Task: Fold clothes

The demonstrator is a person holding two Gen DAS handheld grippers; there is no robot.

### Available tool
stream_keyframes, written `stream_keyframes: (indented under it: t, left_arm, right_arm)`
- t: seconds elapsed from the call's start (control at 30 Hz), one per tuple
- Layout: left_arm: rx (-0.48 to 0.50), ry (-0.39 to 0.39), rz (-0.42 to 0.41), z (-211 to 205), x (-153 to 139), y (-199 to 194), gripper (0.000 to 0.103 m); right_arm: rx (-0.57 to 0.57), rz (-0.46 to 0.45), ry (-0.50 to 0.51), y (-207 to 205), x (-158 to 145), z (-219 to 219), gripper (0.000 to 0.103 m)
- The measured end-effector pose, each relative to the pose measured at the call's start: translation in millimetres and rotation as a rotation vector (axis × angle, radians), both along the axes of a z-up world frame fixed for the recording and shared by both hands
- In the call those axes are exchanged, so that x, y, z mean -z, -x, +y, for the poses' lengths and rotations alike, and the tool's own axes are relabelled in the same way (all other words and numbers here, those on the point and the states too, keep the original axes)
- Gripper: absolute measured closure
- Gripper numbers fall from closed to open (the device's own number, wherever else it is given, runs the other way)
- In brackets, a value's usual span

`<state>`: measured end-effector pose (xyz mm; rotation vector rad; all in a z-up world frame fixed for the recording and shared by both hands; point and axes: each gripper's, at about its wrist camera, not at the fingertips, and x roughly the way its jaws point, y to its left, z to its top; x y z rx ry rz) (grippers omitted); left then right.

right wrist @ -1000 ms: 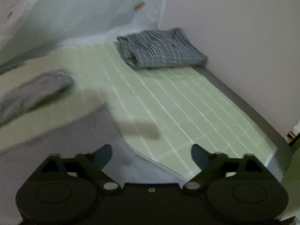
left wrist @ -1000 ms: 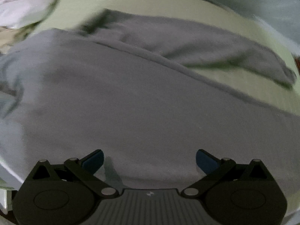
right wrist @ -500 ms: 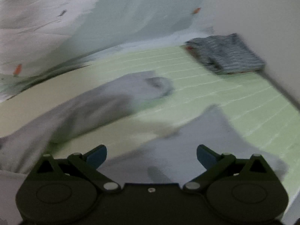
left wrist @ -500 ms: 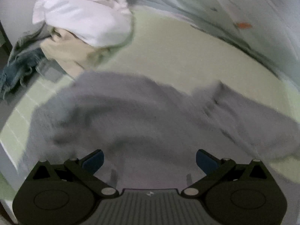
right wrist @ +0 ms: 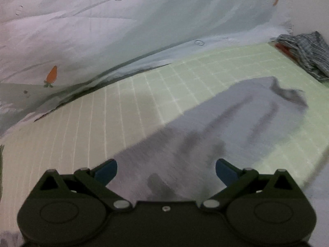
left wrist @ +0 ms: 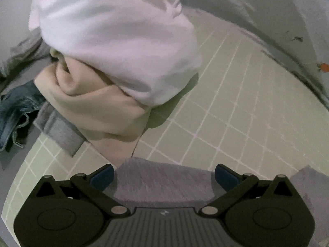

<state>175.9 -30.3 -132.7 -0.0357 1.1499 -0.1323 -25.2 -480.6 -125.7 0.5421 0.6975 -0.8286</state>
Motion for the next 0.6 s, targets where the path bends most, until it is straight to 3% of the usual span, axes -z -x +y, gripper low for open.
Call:
stream_keyframes:
  t: [0.17, 0.23, 0.43, 0.47, 0.5, 0.57, 0.6]
  left_arm:
    - [-0.030, -0.006, 0.060, 4.8, 20.4, -23.4, 0.000]
    - [-0.037, -0.009, 0.049, 4.6, 23.1, -20.3, 0.000]
    - [-0.046, -0.039, 0.037, 0.0, 26.3, -12.2, 0.000]
    - [-0.055, -0.047, 0.033, 0.0, 25.8, -10.4, 0.003]
    - [-0.065, -0.054, 0.028, 0.1, 25.2, -8.6, 0.013]
    - [-0.088, -0.071, 0.004, 0.1, 21.2, -4.1, 0.032]
    - [-0.099, -0.079, -0.008, 0.1, 19.2, -1.9, 0.050]
  right_arm:
    - [0.007, 0.021, 0.010, -40.7, 18.5, -15.2, 0.000]
    - [0.052, 0.043, 0.011, -48.1, 26.7, -20.4, 0.001]
    - [0.096, 0.115, 0.028, -51.8, 37.9, -26.4, 0.034]
    - [0.096, 0.125, 0.032, -51.2, 38.9, -26.7, 0.050]
    - [0.096, 0.135, 0.037, -50.7, 39.9, -27.1, 0.074]
    - [0.094, 0.112, 0.021, -42.3, 38.1, -29.3, 0.101]
    - [0.091, 0.087, 0.012, -36.6, 37.3, -30.6, 0.102]
